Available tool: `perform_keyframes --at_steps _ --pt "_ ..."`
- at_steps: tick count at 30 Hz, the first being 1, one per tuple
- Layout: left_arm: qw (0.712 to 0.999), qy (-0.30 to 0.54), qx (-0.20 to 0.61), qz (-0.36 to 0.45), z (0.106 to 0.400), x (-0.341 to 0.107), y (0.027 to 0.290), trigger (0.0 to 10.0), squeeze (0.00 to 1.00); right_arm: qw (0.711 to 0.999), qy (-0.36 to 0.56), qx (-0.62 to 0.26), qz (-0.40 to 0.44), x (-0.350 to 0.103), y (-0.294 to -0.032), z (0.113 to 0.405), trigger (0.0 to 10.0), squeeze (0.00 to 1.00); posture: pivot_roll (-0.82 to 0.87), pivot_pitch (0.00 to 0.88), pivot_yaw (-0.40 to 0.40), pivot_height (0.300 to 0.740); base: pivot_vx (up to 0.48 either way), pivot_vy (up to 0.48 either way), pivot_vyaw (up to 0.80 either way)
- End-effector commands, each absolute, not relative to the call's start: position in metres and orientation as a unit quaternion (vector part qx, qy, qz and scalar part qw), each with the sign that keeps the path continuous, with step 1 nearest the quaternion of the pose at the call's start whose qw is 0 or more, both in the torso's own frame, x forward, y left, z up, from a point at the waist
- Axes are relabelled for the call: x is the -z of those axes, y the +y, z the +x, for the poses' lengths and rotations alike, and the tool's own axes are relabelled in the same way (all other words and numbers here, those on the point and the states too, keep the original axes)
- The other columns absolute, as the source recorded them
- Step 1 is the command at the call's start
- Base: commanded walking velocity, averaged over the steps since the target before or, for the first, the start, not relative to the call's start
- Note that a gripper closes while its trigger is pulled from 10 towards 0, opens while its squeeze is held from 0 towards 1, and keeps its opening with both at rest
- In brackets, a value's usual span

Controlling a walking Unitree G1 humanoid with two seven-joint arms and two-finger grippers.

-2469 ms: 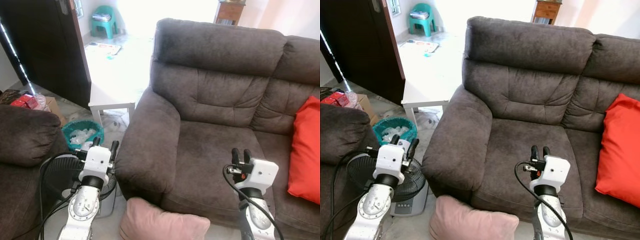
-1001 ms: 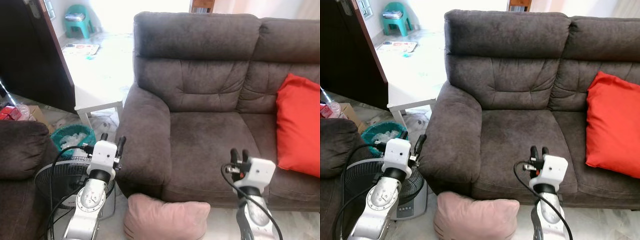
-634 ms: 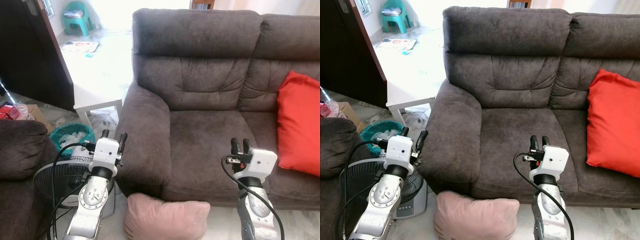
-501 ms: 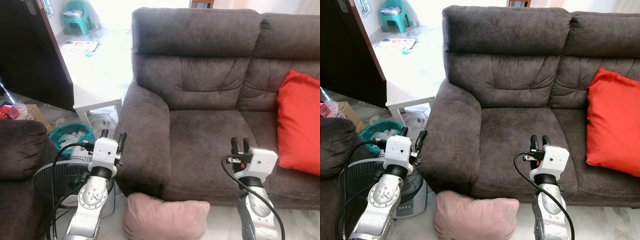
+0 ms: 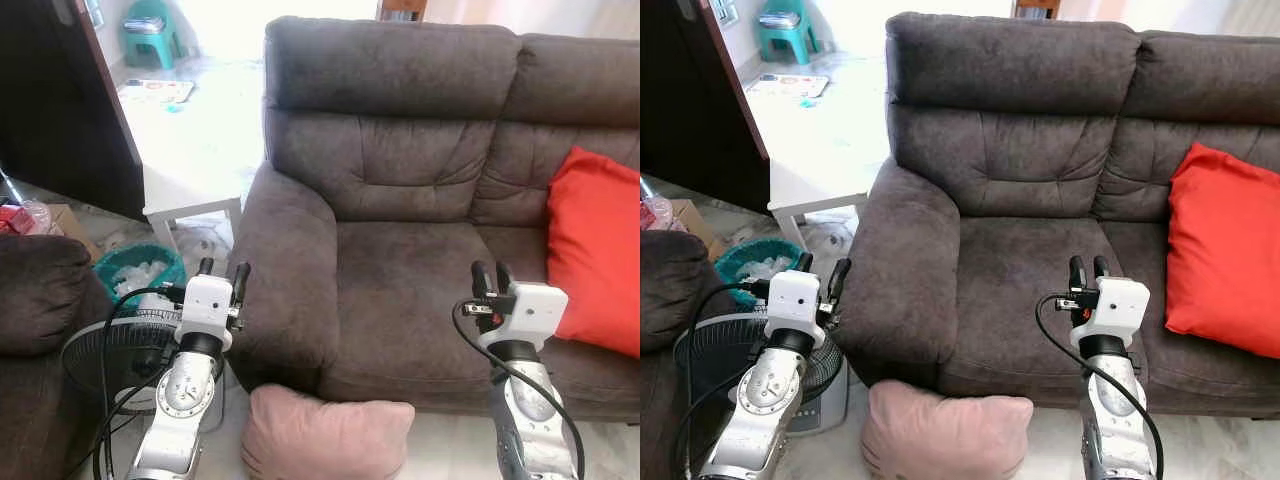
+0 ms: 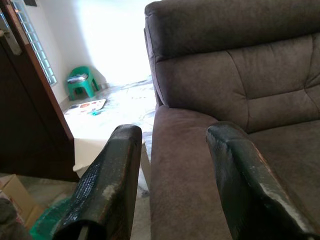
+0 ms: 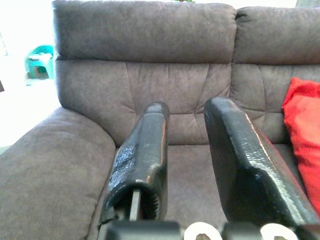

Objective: Move the pillow to the sofa from floor

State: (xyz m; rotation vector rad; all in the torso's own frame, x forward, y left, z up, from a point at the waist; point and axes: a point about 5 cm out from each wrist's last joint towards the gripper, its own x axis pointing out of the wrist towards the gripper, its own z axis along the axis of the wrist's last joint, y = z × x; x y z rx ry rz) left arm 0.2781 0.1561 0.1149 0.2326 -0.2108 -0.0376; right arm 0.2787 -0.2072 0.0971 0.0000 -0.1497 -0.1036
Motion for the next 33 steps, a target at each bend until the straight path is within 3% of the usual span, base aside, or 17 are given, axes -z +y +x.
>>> perform_keyframes --at_steps 1,15,33 --pt "0.987 -0.107 0.018 0.116 0.280 -0.116 0.158 10.0 0.00 0.996 -0.075 0.055 0.004 -0.099 -0.207 0.281 10.0 0.00 0.11 0.000 -0.074 0.740 0.000 0.000 0.00" --pt "0.984 -0.096 0.040 0.142 0.276 -0.111 0.166 10.0 0.00 0.995 -0.075 0.050 -0.032 -0.104 -0.225 0.269 10.0 0.00 0.09 0.005 -0.061 0.740 0.000 0.000 0.00" --pt "0.986 -0.092 0.042 0.135 0.274 -0.108 0.161 10.0 0.00 0.997 -0.061 0.035 -0.023 -0.101 -0.214 0.274 10.0 0.00 0.09 0.020 -0.065 0.740 0.000 0.000 0.00"
